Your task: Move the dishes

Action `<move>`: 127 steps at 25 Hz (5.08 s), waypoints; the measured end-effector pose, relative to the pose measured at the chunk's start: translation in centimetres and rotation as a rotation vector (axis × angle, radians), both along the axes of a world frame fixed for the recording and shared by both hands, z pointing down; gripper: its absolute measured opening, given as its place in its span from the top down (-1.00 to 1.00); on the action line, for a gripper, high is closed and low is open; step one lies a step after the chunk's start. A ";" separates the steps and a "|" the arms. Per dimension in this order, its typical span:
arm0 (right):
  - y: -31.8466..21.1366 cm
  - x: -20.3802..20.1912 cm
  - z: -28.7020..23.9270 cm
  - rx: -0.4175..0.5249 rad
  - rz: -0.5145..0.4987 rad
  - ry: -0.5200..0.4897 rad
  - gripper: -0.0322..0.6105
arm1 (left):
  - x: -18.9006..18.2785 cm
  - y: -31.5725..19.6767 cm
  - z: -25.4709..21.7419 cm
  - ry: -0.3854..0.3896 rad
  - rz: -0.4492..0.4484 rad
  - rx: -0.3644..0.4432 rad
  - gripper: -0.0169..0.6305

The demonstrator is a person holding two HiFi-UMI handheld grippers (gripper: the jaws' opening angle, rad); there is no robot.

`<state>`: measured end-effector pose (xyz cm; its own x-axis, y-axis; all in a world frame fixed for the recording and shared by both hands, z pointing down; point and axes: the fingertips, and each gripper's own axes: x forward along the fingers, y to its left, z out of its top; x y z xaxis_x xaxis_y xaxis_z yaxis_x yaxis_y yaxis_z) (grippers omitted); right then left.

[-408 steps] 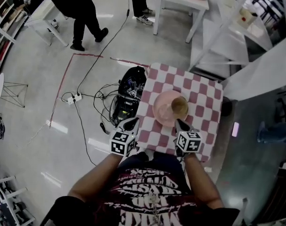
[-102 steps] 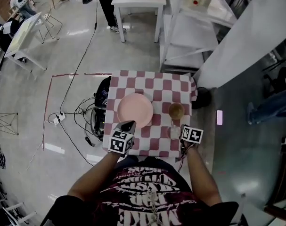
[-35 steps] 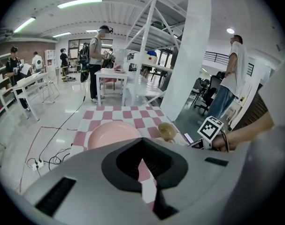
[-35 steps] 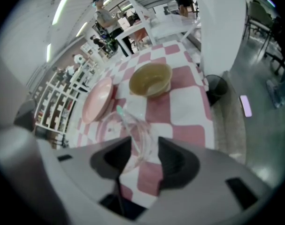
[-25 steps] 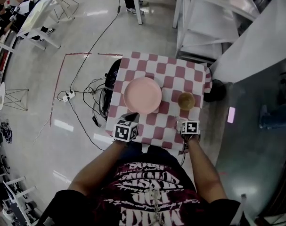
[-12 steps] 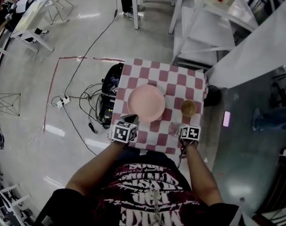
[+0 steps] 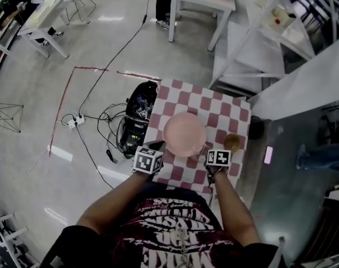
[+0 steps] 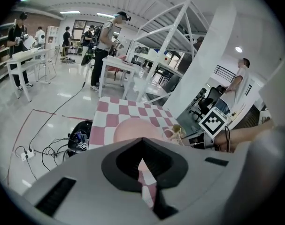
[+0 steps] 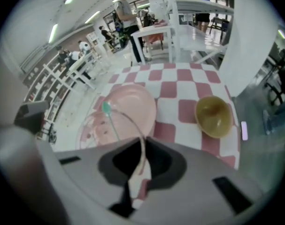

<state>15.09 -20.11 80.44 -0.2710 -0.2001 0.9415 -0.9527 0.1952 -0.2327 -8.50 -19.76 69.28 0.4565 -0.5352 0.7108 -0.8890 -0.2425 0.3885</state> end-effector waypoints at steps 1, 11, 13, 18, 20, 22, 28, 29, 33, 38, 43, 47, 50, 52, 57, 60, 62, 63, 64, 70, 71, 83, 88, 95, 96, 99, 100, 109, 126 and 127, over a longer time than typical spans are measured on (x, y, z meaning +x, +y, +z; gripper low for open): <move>-0.3 -0.9 0.1 0.000 -0.014 0.000 0.75 | -0.7 0.1 0.1 -0.002 -0.004 -0.002 0.87; -2.0 -8.3 3.2 -0.036 -0.090 0.022 0.75 | -8.0 1.9 1.3 -0.015 -0.067 -0.024 0.87; -2.1 -9.4 3.8 -0.044 -0.099 0.030 0.75 | -9.2 2.3 1.4 -0.019 -0.072 -0.026 0.87; -2.3 -11.5 5.4 -0.050 -0.114 0.049 0.75 | -11.4 3.5 2.0 -0.036 -0.079 -0.035 0.87; -2.3 -11.7 5.8 -0.047 -0.106 0.061 0.75 | -11.9 3.9 2.1 -0.038 -0.081 -0.037 0.87; -2.4 -11.9 6.0 -0.040 -0.088 0.062 0.74 | -12.5 4.0 2.0 -0.038 -0.085 -0.036 0.87; -2.2 -12.5 4.9 -0.028 -0.049 -0.041 0.28 | -10.9 3.3 2.0 -0.024 -0.051 -0.028 0.87; -2.0 -12.1 4.5 -0.020 -0.049 -0.039 0.26 | -10.1 3.0 2.0 -0.020 -0.034 -0.022 0.87; -1.3 -10.1 2.2 0.031 -0.036 -0.025 0.24 | -6.8 1.9 1.4 0.002 0.035 -0.004 0.87; -0.3 -7.4 -2.8 0.166 0.081 -0.148 0.25 | -1.6 0.5 1.5 0.048 0.135 0.004 0.87; 2.2 -3.2 -7.1 0.240 0.144 -0.094 0.78 | 4.7 -0.3 0.6 0.106 0.242 0.017 0.87; 4.4 0.3 -9.3 0.260 0.199 -0.073 0.79 | 9.0 -0.3 0.0 0.118 0.323 0.020 0.87; 5.8 2.6 -9.2 0.244 0.248 -0.092 0.79 | 10.9 -0.3 -0.3 0.103 0.348 0.025 0.87; 6.5 4.2 -8.8 0.240 0.261 -0.096 0.79 | 11.9 -0.4 -0.2 0.093 0.337 0.020 0.87; 6.9 8.4 -8.1 0.217 0.260 -0.108 0.79 | 14.6 -0.5 0.6 0.067 0.284 -0.010 0.87; 6.9 10.9 -7.7 0.207 0.261 -0.137 0.79 | 17.2 0.0 1.2 0.062 0.269 -0.034 0.87; 6.8 12.6 -7.4 0.202 0.251 -0.151 0.79 | 19.1 0.1 1.5 0.056 0.263 -0.048 0.87; 6.7 13.3 -7.2 0.198 0.243 -0.155 0.79 | 20.0 0.1 1.6 0.054 0.258 -0.054 0.87; 6.7 14.0 -7.0 0.192 0.234 -0.158 0.79 | 20.9 0.1 1.8 0.055 0.255 -0.059 0.87; 6.8 17.8 -6.4 0.163 0.198 -0.192 0.79 | 25.8 -0.8 3.7 0.050 0.222 -0.094 0.87; 6.9 18.3 -6.3 0.159 0.186 -0.190 0.79 | 26.6 -0.9 4.0 0.048 0.217 -0.100 0.87; 7.7 23.9 -5.0 0.129 0.205 -0.261 0.79 | 31.7 -3.0 9.9 0.002 0.121 -0.180 0.87; 9.1 25.0 -5.1 0.100 0.207 -0.275 0.79 | 31.5 -3.8 13.2 -0.019 0.036 -0.226 0.87; 10.1 26.3 -5.4 0.088 0.192 -0.275 0.79 | 32.1 -5.3 16.1 -0.025 -0.046 -0.255 0.76; 10.2 26.5 -5.2 0.084 0.200 -0.278 0.79 | 32.2 -5.5 16.2 -0.022 -0.051 -0.254 0.63; 10.7 26.6 -4.6 0.069 0.216 -0.290 0.79 | 31.8 -5.8 16.5 -0.010 -0.075 -0.274 0.43; 10.9 26.6 -4.6 0.066 0.219 -0.295 0.79 | 31.6 -5.9 16.6 -0.004 -0.083 -0.284 0.38; 11.5 26.2 -4.2 0.054 0.217 -0.291 0.79 | 33.7 -6.6 17.0 0.116 -0.122 -0.354 0.27; 11.1 24.5 -4.8 0.050 0.194 -0.290 0.79 | 31.8 -6.2 16.9 0.062 -0.081 -0.394 0.85; 10.8 24.0 -5.0 0.057 0.184 -0.295 0.79 | 31.0 -6.3 16.5 0.048 -0.082 -0.390 0.85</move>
<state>39.09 -9.33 75.46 -0.4843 -0.3205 0.8141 -0.8665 0.0468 -0.4970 22.55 -26.04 85.83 0.4616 -0.2656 0.8464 -0.8776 0.0023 0.4793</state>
